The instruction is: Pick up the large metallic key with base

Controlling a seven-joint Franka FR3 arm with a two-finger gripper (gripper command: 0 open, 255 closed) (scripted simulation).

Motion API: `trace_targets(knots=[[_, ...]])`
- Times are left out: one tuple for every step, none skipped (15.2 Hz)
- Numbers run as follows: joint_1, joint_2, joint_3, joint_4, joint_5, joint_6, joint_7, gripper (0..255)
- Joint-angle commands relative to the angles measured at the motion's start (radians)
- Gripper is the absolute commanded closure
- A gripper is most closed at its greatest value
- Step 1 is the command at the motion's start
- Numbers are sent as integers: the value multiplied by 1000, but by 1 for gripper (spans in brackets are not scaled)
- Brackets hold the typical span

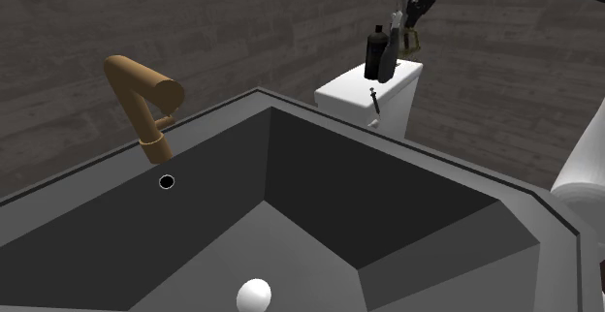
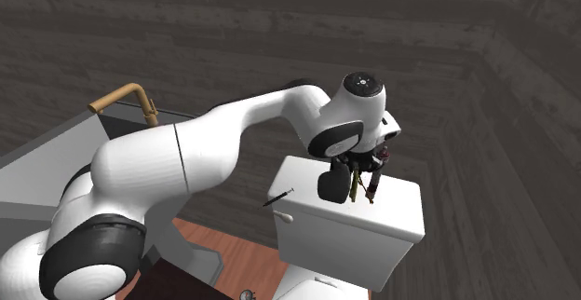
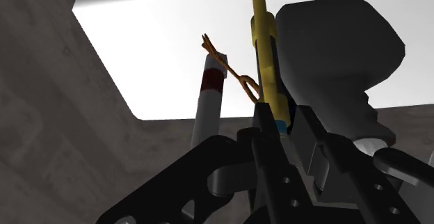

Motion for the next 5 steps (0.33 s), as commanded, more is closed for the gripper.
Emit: trace_targets(knots=[[-8, 85, -3, 13, -9, -22, 13, 255], [-7, 86, -5, 27, -9, -36, 14, 255], [-7, 88, -7, 42, -9, -50, 16, 255], [-6, 88, -9, 44, -9, -52, 16, 255], [-3, 88, -13, 44, -8, -52, 16, 255]])
